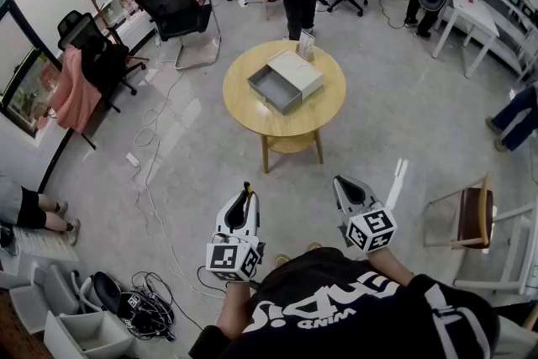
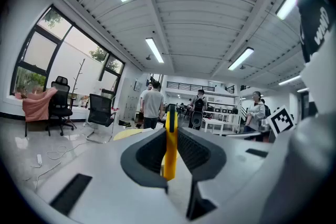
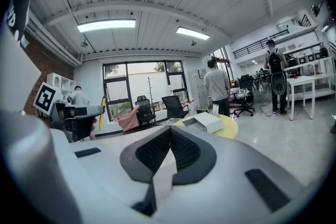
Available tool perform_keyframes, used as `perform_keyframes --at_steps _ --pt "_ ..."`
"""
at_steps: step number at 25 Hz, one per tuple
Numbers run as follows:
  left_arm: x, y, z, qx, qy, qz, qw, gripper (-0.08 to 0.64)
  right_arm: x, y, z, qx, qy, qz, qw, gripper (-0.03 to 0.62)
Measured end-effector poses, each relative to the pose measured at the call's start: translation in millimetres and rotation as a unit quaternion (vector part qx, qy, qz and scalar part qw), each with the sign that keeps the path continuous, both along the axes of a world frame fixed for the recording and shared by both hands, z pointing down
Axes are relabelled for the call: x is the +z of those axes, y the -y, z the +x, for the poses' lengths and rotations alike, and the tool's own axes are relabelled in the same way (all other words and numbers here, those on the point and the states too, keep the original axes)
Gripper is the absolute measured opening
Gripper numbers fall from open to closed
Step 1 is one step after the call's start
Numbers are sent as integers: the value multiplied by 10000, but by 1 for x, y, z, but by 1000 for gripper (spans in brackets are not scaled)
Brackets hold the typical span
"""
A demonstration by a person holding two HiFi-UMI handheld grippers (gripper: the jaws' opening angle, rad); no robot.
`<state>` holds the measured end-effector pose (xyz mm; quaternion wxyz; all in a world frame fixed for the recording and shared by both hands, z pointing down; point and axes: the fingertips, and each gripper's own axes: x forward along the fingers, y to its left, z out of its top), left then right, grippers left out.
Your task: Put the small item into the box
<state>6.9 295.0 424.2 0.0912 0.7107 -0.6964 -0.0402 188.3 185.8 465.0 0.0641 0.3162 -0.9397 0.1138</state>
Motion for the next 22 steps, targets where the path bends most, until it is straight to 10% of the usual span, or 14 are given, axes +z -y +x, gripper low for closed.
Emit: perform_keyframes --at_steps 22 --pt "9 -10 -20 383 121 -8 9992 71 11 -31 -23 156 147 46 9998 3"
